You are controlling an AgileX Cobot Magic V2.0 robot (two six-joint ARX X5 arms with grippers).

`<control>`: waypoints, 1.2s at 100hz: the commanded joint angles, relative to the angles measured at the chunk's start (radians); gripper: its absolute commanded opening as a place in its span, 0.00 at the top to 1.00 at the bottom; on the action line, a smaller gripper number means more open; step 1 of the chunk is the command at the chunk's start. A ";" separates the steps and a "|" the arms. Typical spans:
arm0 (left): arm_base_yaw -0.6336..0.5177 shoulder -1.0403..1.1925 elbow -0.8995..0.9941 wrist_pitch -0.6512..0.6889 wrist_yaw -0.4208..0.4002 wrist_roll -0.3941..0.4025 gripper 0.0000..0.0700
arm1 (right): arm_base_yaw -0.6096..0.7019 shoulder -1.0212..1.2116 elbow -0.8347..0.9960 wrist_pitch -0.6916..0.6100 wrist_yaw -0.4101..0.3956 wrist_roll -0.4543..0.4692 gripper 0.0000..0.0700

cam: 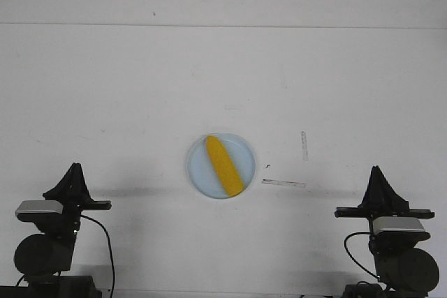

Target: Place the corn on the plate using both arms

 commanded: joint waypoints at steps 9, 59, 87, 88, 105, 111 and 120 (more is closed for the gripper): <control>-0.010 -0.059 -0.055 0.033 0.002 0.006 1.00 | -0.001 -0.001 0.007 0.014 0.000 -0.006 0.98; -0.024 -0.142 -0.266 0.079 0.005 0.005 1.00 | -0.001 -0.001 0.007 0.013 0.000 -0.006 0.98; -0.024 -0.142 -0.266 0.073 0.005 0.005 1.00 | -0.001 -0.001 0.007 0.014 0.000 -0.006 0.98; -0.024 -0.142 -0.266 0.073 0.005 0.005 1.00 | -0.001 -0.001 0.007 0.013 0.000 -0.006 0.98; -0.024 -0.142 -0.266 0.073 0.005 0.005 1.00 | -0.001 -0.001 0.007 0.013 0.000 -0.006 0.98; -0.024 -0.142 -0.266 0.073 0.005 0.005 1.00 | -0.001 -0.001 0.007 0.014 0.000 -0.006 0.98; -0.024 -0.142 -0.266 0.073 0.005 0.005 1.00 | -0.001 -0.001 0.007 0.014 0.000 -0.006 0.98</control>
